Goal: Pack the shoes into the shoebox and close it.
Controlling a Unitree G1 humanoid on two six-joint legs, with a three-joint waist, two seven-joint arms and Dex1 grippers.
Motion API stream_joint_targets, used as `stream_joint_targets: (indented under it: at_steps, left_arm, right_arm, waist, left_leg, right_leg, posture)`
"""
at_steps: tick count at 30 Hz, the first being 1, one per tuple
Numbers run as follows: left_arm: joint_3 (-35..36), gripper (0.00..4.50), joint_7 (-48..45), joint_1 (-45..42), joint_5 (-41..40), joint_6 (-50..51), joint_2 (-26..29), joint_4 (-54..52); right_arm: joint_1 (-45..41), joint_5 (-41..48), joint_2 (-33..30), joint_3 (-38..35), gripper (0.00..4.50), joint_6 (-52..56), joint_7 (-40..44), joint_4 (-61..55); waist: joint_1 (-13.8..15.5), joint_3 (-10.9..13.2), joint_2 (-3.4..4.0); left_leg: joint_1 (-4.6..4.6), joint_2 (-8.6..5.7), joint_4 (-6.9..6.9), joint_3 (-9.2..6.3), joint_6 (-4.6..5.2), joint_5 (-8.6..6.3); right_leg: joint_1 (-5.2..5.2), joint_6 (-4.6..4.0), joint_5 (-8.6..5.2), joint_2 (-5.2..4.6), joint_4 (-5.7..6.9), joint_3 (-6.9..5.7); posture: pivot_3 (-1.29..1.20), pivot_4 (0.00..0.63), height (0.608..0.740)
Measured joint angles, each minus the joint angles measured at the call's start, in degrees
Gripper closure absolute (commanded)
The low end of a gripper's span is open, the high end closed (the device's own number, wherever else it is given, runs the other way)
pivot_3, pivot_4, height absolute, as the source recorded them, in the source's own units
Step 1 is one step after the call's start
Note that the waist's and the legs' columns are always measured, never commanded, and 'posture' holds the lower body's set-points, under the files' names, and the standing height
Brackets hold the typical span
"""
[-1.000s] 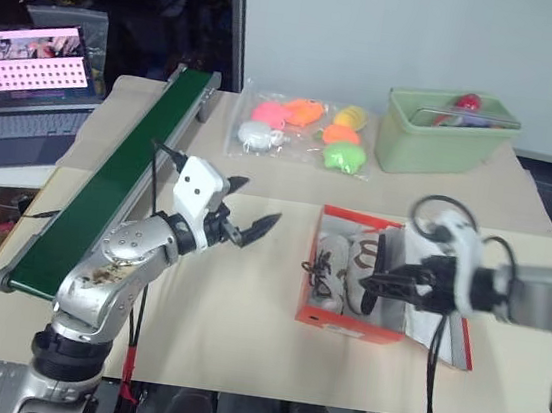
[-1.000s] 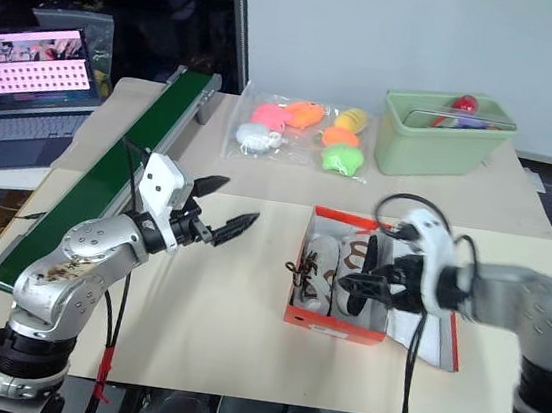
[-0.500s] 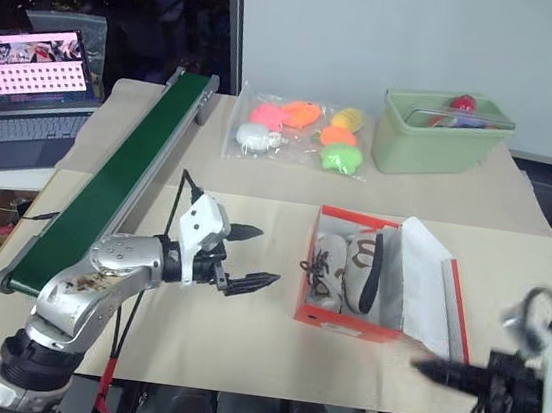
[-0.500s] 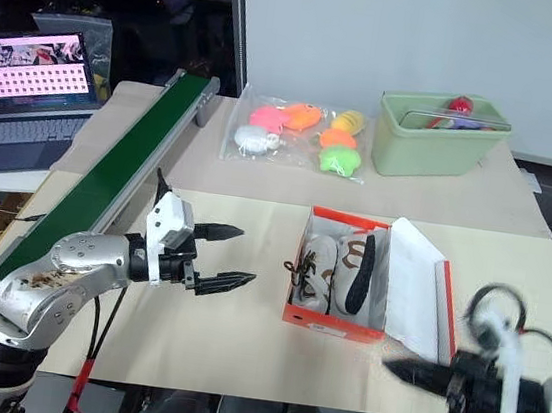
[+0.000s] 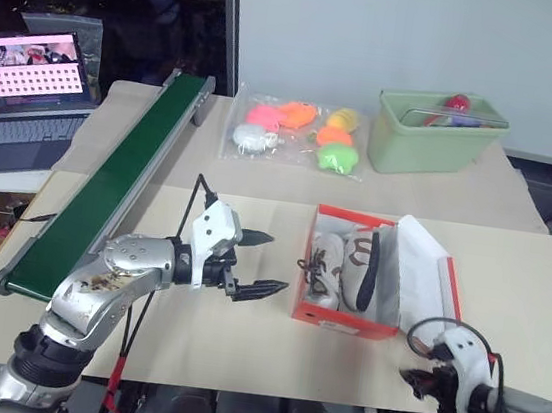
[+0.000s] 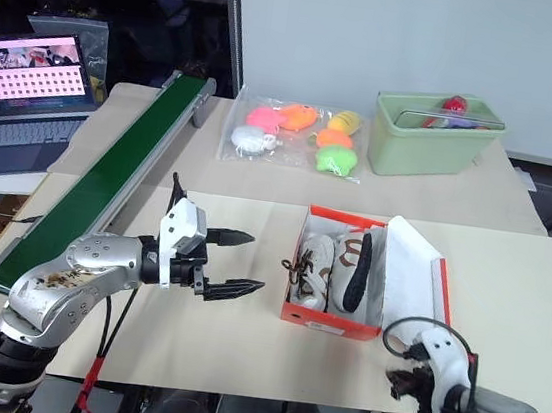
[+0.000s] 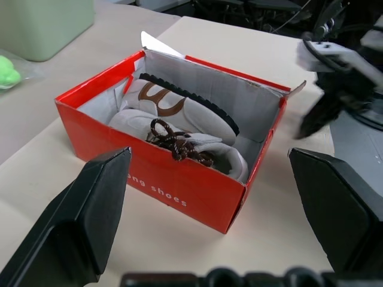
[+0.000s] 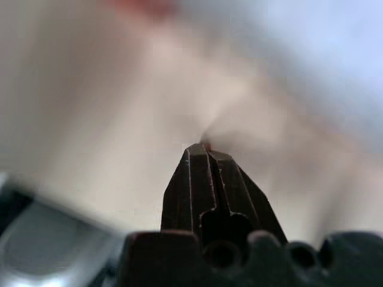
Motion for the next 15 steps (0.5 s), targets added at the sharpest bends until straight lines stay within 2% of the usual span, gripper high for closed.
stream_joint_targets:
  at_steps: [1,4,5,6,9,12,15]
  left_arm:
    - [0.0,0.0,0.01,-0.01,0.0,0.0,0.0,0.01]
    - [0.02,0.0,0.05,-0.05,0.0,0.0,0.03,0.0]
    - [0.03,0.0,0.09,-0.05,0.0,0.01,0.05,0.0]
    - [0.02,0.0,0.17,-0.08,-0.02,0.05,0.05,-0.02]
    - [0.03,0.0,0.36,-0.09,-0.02,0.07,0.08,-0.01]
    - [0.07,0.0,0.79,-0.11,-0.02,0.14,0.02,-0.01]
    - [0.07,0.0,1.27,-0.15,-0.04,0.22,-0.08,-0.02]
  right_arm:
    - [-1.79,-1.28,3.12,-0.25,4.46,-0.55,-2.99,1.44]
    - [-3.92,-3.36,8.17,-1.36,4.46,-3.29,-8.34,4.73]
    - [-4.78,-4.18,10.39,-2.26,4.46,-4.81,-10.51,6.48]
    - [-6.58,-5.25,15.72,-5.42,4.46,-9.21,-15.82,10.26]
    - [-9.09,-5.19,24.29,-11.47,4.46,-18.02,-22.58,16.02]
    - [-12.58,-1.36,31.05,-18.06,4.46,-24.25,-25.49,20.74]
    - [-15.69,4.65,34.37,-23.29,4.46,-27.26,-25.69,24.34]
  waist:
    - [-0.25,-0.2,-0.33]
    - [-0.44,-0.37,-0.58]
    - [-0.48,-0.44,-0.69]
    - [-0.57,-0.48,-0.72]
    - [-0.67,-0.51,-0.72]
    - [-0.76,-0.51,-0.72]
    - [-0.98,-0.49,-0.68]
  left_leg:
    - [0.19,0.02,0.0,0.0,0.0,0.0]
    - [0.69,0.02,0.0,0.01,-0.02,-0.02]
    - [0.82,0.06,-0.01,0.0,-0.02,-0.02]
    - [0.92,0.11,-0.04,-0.03,-0.02,-0.02]
    - [1.01,0.1,-0.03,0.0,-0.03,-0.02]
    - [1.03,0.1,-0.02,0.02,-0.02,-0.02]
    - [1.03,0.1,-0.04,0.02,-0.01,-0.01]
  right_leg:
    - [0.21,0.0,0.01,0.0,-0.04,-0.01]
    - [0.8,-0.01,-0.01,-0.04,-0.26,-0.03]
    - [0.93,-0.26,-0.12,-0.04,-0.4,-0.05]
    - [1.19,-0.4,-0.07,-0.03,-0.72,-0.09]
    - [1.41,-0.35,-0.03,-0.24,-0.79,-0.06]
    - [1.52,-0.24,0.04,-0.27,-0.91,-0.04]
    - [1.51,-0.22,0.07,-0.27,-0.89,-0.04]
  posture:
    - [0.0,0.15,0.729]
    - [0.0,0.15,0.729]
    - [0.0,0.15,0.729]
    - [0.0,0.15,0.729]
    - [0.0,0.15,0.729]
    - [0.0,0.15,0.729]
    - [0.0,0.15,0.729]
